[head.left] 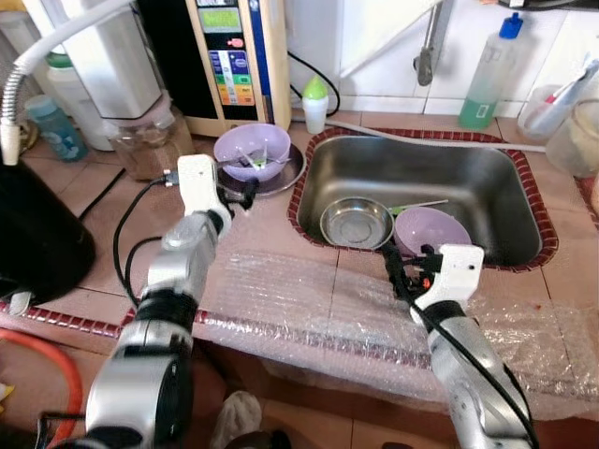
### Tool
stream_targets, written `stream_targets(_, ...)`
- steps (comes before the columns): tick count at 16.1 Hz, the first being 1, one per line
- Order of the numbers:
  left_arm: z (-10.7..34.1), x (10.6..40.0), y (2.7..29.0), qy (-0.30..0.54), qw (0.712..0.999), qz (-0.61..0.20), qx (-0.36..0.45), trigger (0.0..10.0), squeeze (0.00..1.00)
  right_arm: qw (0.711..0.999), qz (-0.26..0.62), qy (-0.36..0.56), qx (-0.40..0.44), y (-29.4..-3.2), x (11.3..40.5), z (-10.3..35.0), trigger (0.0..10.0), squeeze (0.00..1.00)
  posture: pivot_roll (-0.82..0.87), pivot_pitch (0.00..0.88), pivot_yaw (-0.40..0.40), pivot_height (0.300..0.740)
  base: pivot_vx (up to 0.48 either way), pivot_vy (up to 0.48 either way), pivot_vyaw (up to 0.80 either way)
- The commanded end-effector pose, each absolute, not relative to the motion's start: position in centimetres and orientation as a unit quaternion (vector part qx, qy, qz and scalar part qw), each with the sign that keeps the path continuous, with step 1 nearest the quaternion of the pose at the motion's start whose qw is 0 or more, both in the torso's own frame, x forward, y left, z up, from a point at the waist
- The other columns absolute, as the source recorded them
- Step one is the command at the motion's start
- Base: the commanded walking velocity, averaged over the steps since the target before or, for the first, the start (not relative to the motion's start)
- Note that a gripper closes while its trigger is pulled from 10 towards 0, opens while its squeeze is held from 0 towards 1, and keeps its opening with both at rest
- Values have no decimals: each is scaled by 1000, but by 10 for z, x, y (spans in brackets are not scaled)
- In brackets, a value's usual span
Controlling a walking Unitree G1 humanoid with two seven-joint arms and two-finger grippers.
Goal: Kitchen organization
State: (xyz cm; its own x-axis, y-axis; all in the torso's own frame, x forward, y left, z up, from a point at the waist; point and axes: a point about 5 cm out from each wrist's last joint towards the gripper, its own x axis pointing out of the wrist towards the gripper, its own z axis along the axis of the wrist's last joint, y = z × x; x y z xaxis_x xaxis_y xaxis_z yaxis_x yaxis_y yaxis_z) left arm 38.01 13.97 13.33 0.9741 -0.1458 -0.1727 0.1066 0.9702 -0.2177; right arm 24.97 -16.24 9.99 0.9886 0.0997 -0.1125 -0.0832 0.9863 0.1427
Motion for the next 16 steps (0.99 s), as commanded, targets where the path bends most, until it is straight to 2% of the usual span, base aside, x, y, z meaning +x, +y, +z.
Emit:
stream_targets(1, 133, 383, 146, 97, 988, -45, -112, 10000, 0, 993, 49, 79, 66, -162, 245, 96, 10000, 0, -182, 59, 141, 740, 0, 0, 0)
stream_targets(6, 135, 393, 146, 127, 982, -1, -143, 10000, 0, 993, 61, 91, 54, -157, 241, 99, 10000, 0, -196, 62, 134, 740, 0, 0, 0)
stream_targets(16, 113, 388, 146, 215, 975, -1, -62, 10000, 0, 992, 69, 97, 47, -150, 249, 98, 10000, 0, -170, 29, 137, 740, 0, 0, 0)
